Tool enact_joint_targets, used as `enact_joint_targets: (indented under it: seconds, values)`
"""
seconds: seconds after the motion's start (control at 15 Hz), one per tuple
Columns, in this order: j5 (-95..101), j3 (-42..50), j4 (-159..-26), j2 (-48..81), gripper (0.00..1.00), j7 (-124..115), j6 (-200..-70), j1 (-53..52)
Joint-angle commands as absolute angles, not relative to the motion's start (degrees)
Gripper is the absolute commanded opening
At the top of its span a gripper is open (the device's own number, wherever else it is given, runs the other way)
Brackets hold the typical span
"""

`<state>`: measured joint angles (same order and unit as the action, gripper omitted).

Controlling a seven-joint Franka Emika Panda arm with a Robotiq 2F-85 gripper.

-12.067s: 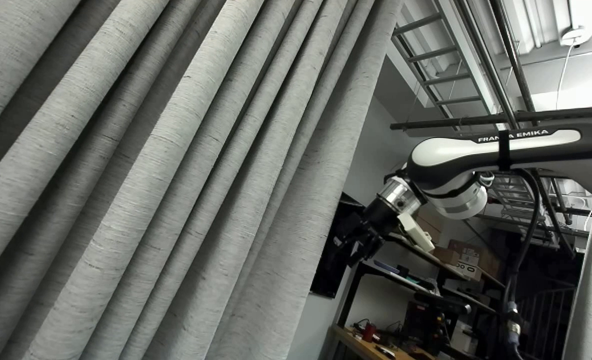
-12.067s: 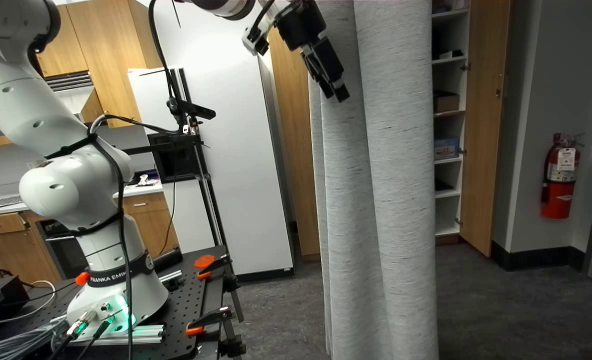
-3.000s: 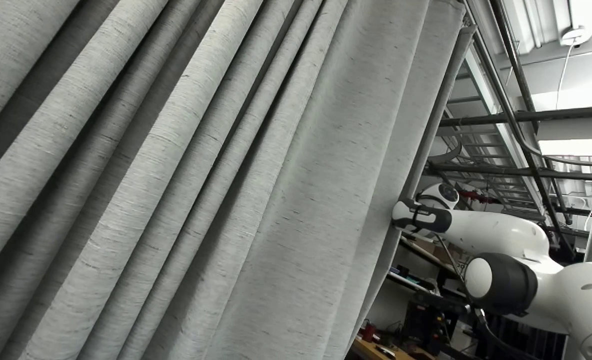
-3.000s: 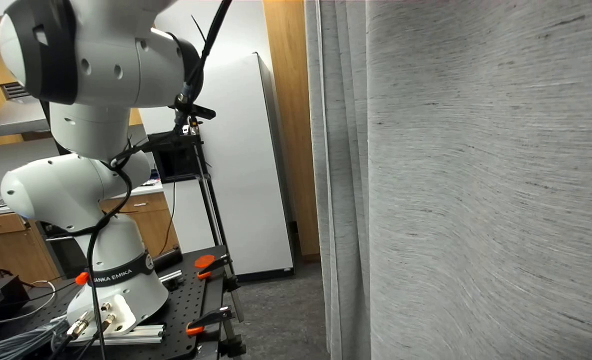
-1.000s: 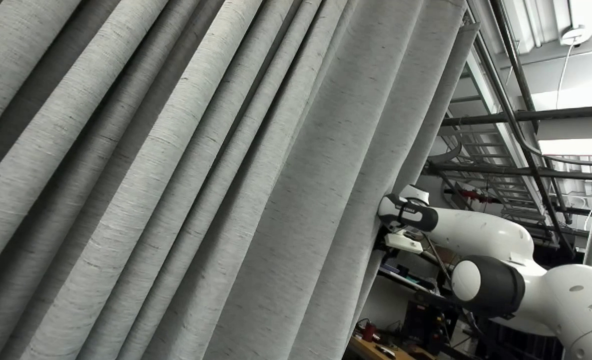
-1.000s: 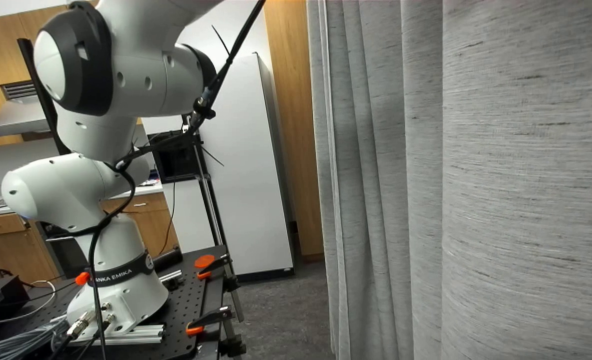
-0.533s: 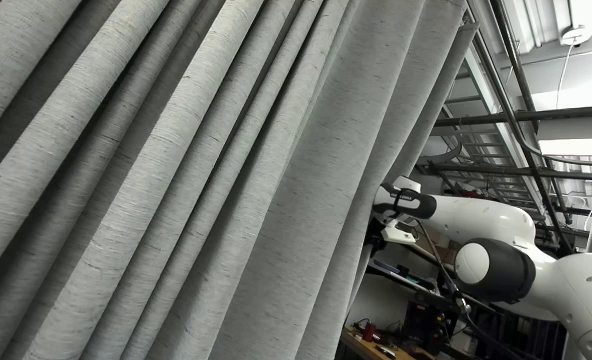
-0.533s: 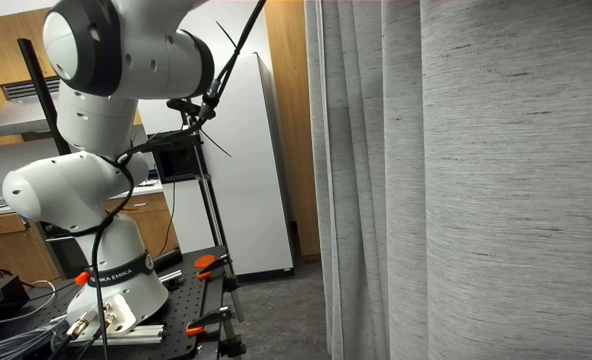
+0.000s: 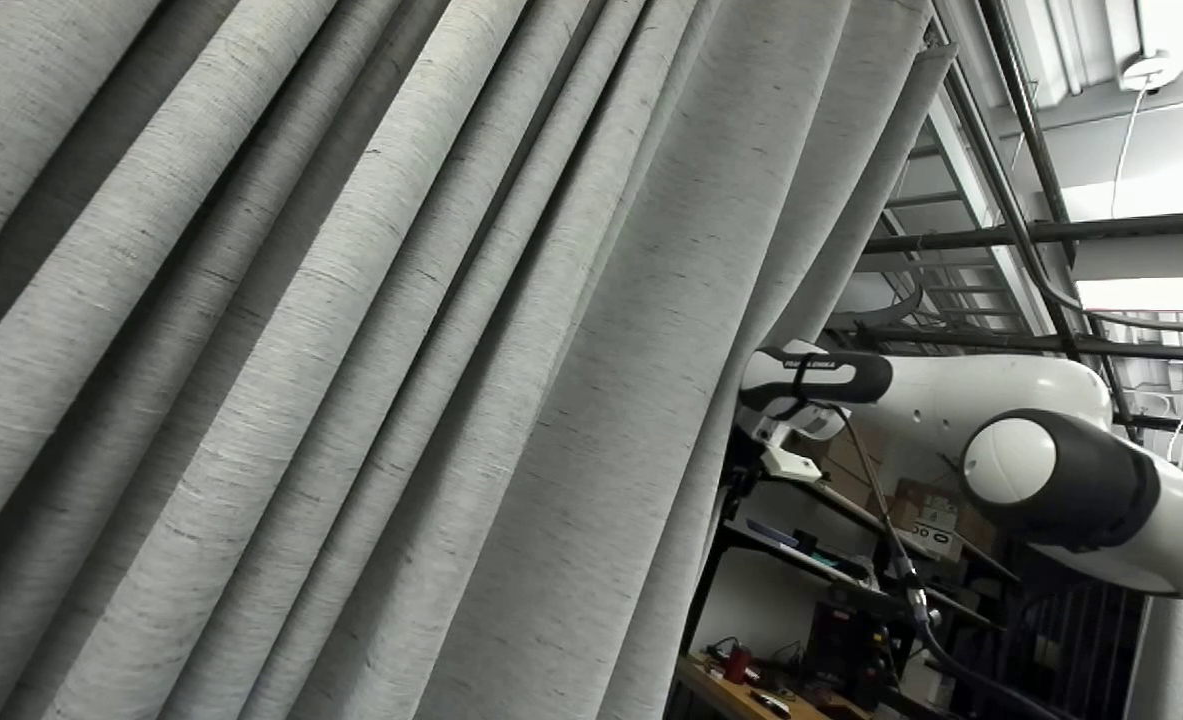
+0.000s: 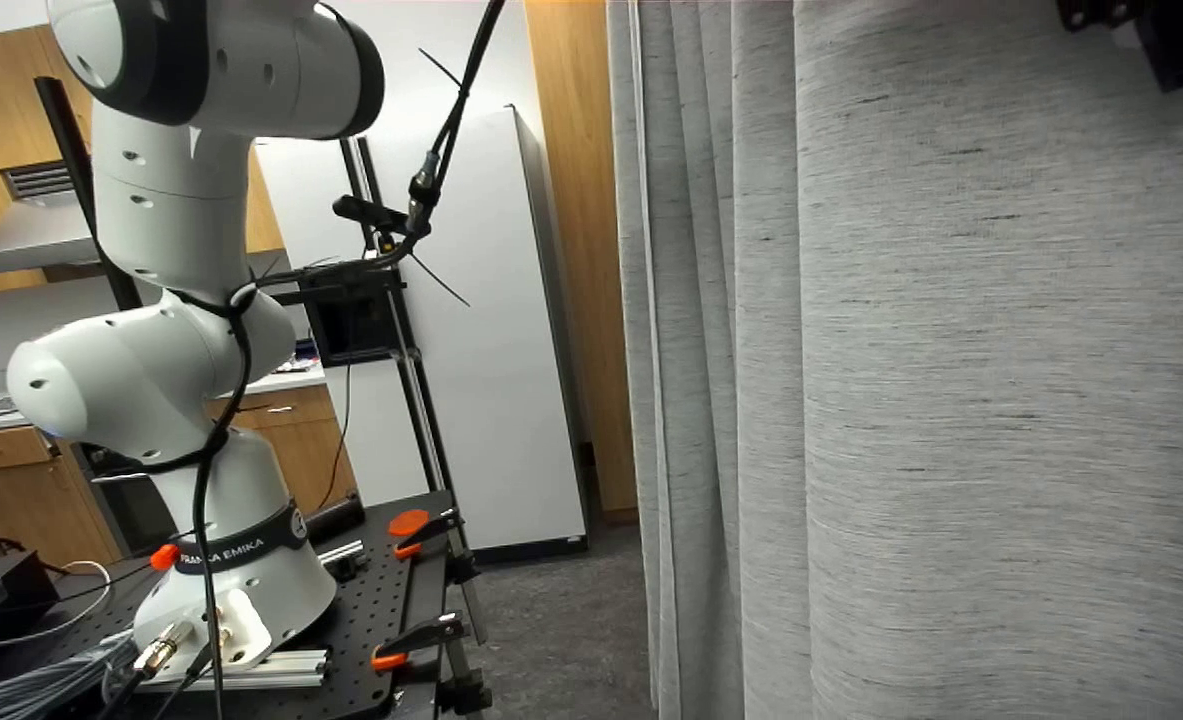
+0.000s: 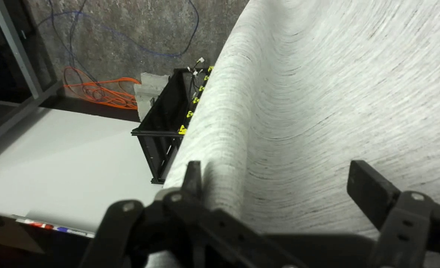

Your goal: Draw the curtain closed

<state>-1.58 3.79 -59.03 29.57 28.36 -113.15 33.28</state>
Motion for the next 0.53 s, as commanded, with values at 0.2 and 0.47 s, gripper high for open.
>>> enact_joint_targets:
  seconds: [0.2,0.47]
  values:
    - [-5.92,0.05,-80.90,15.13,1.00,33.15,-126.24,33.47]
    - [-7.68,-1.32,-91.90,8.12,1.00,32.95,-132.25,32.93]
